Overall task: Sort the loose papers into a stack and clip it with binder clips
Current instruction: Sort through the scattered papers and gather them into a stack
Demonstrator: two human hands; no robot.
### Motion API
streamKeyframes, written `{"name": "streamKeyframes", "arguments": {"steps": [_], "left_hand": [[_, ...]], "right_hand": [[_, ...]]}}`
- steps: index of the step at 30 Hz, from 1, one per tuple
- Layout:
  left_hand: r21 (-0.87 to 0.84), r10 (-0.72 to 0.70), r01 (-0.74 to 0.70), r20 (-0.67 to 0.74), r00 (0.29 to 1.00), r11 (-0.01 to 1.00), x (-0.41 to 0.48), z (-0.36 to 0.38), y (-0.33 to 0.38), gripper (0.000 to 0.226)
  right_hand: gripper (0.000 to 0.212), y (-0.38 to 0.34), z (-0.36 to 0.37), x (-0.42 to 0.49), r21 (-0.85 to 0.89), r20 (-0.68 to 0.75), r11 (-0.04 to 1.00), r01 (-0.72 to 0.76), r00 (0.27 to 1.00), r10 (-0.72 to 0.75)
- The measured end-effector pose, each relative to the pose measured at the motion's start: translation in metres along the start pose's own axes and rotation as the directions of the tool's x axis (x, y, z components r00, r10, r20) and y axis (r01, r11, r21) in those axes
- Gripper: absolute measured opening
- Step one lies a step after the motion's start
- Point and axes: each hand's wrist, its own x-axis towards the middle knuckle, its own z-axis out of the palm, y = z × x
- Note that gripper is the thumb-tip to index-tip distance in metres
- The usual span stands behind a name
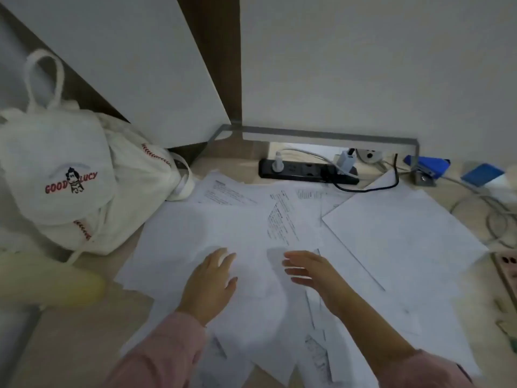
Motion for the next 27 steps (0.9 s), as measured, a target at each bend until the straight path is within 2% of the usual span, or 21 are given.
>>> {"name": "streamKeyframes", "arguments": {"steps": [4,8,10,13,16,18,20,21,24,27], "left_hand": [[0.049,-0.161,0.156,0.127,0.979,0.987,-0.005,0.012,-0.032,0.075],[0.066,-0.146,0.135,0.218,0.965,0.989,-0.009,0.022,-0.044,0.076],[0.087,-0.132,0.116,0.218,0.967,0.989,-0.010,0.025,-0.047,0.082],[0.057,-0.135,0.126,0.210,0.968,0.990,-0.011,0.026,-0.047,0.102],[0.003,-0.156,0.160,0.225,0.962,0.987,-0.009,0.023,-0.043,0.108],[-0.147,-0.157,0.198,0.251,0.955,0.969,-0.007,0.017,-0.038,0.101],[-0.354,-0.171,0.250,0.239,0.956,0.901,-0.004,0.009,-0.028,0.070],[-0.449,-0.189,0.272,0.221,0.957,0.851,-0.002,0.005,-0.023,0.061],[-0.668,-0.240,0.344,0.246,0.939,0.660,0.002,-0.008,-0.005,0.051],[-0.784,-0.223,0.383,0.312,0.924,0.489,0.010,-0.018,0.009,0.045]], "right_hand": [[0.035,0.019,0.032,0.021,-0.061,-0.039,0.992,-0.107,0.994,0.105],[0.046,0.033,0.054,0.044,-0.056,-0.128,0.985,-0.161,0.980,0.152],[0.042,0.040,0.060,0.054,-0.072,-0.139,0.984,-0.161,0.979,0.150],[0.007,0.045,0.070,0.059,-0.157,-0.175,0.979,-0.133,0.979,0.105],[0.032,0.043,0.073,0.056,-0.290,-0.221,0.956,-0.048,0.975,-0.018],[0.037,0.037,0.068,0.047,-0.331,-0.218,0.943,0.028,0.970,-0.105],[0.027,0.027,0.055,0.034,-0.320,-0.246,0.943,0.093,0.953,-0.178],[0.018,0.020,0.045,0.026,-0.307,-0.282,0.943,0.125,0.935,-0.216],[0.010,-0.010,0.007,0.001,-0.297,-0.410,0.925,0.235,0.844,-0.346],[0.012,-0.048,-0.030,-0.033,-0.368,-0.495,0.873,0.321,0.727,-0.476]]}}
